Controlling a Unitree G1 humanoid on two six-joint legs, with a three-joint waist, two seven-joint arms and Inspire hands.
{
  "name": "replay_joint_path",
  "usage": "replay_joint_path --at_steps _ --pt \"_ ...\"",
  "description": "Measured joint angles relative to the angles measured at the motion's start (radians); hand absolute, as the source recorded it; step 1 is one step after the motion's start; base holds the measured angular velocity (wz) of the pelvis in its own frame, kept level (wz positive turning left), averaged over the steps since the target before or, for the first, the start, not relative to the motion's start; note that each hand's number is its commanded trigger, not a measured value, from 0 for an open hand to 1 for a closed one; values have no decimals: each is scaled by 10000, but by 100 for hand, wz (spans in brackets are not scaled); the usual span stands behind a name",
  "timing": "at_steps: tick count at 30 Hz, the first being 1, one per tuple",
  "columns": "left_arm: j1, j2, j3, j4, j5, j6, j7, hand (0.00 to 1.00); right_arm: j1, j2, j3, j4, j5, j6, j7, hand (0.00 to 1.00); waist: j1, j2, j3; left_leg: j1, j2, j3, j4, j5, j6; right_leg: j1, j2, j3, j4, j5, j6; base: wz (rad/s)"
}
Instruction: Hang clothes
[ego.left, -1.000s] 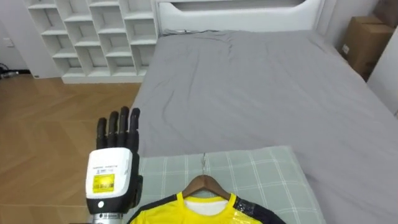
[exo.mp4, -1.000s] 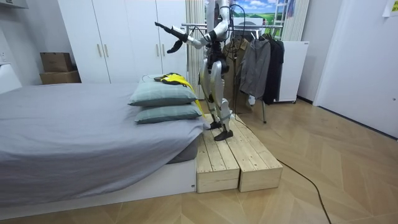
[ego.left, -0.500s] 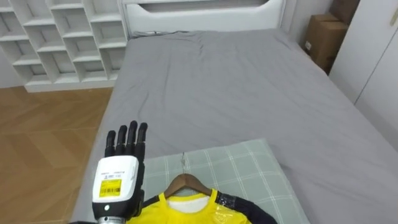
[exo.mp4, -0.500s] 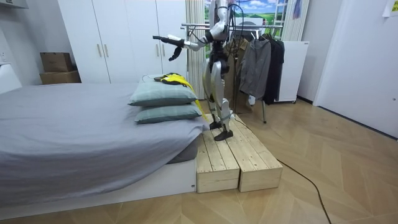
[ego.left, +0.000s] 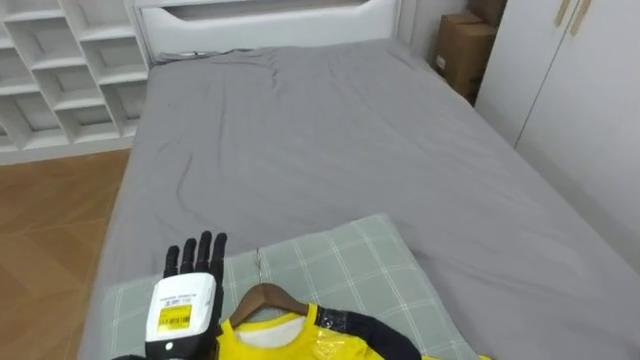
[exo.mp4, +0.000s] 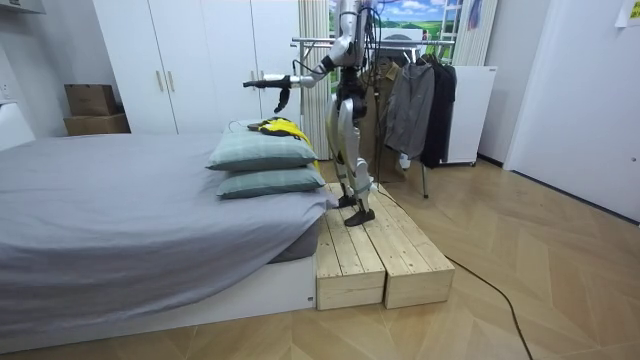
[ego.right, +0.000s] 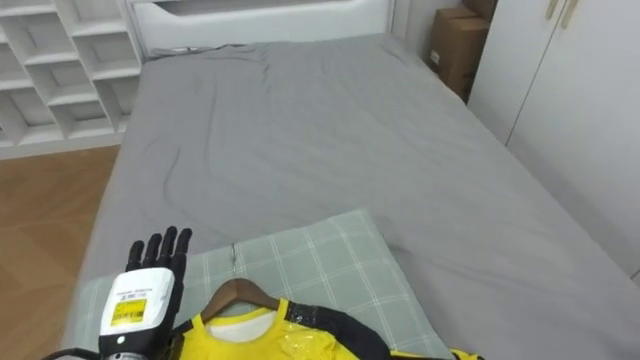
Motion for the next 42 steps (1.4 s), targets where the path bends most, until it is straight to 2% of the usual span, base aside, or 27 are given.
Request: replay_joint_path --at_steps 7,13,16,20,23,29,33,36,42 --pt "-123 -40 3 403 -223 58 -138 0 -91 26 1 2 4 23 0 0 -3 -11 4 32 4 136 2 0 -1 -35 -2 62 -19 0 0 -3" --pt "-469 -48 18 1005 -800 73 -334 0 -98 26 -9 -91 26 26 -23 0 24 -18 -18 -388 11 222 59 5 -3 -638 -5 19 298 0 1 -5" --pt "-641 -87 18 1589 -991 106 -637 0 -67 36 -9 -152 30 32 -26 0 12 -99 6 -481 51 331 179 7 -5 -765 -31 38 484 0 0 -13" --pt "-693 -109 18 1926 -1197 227 -1005 0 28 41 4 -354 128 36 -16 0 9 -212 -10 -675 99 489 312 4 -9 -954 -28 -40 495 25 -38 -11" --pt "-730 -248 19 2136 -1299 254 -1096 0 34 40 -3 -345 616 75 -54 0 0 -243 -18 -691 120 497 359 4 -10 -1031 -11 -41 637 26 -41 -2" --pt "-825 -320 30 2284 -1400 245 -1166 0 39 30 -5 -344 1392 130 -200 0 10 -270 -8 -750 104 522 404 2 -17 -1072 -1 -9 616 -9 -58 -3" --pt "-829 -316 227 2307 -1449 237 -1182 0 162 29 -23 -337 2008 125 -197 0 15 -268 -40 -795 99 534 431 7 -23 -1067 -3 4 445 -36 -83 -1" --pt "-858 -297 312 2309 -1480 249 -1181 0 216 24 -47 -311 2048 130 -191 0 -2 -278 -66 -819 104 520 441 9 -26 -1057 -11 -17 448 -31 -90 0" --pt "-941 -291 299 2496 -1490 261 -1370 0 212 21 -203 -337 2013 127 -188 0 -19 -283 -68 -833 156 487 565 -27 -79 -1079 -4 -71 466 -23 -101 0"
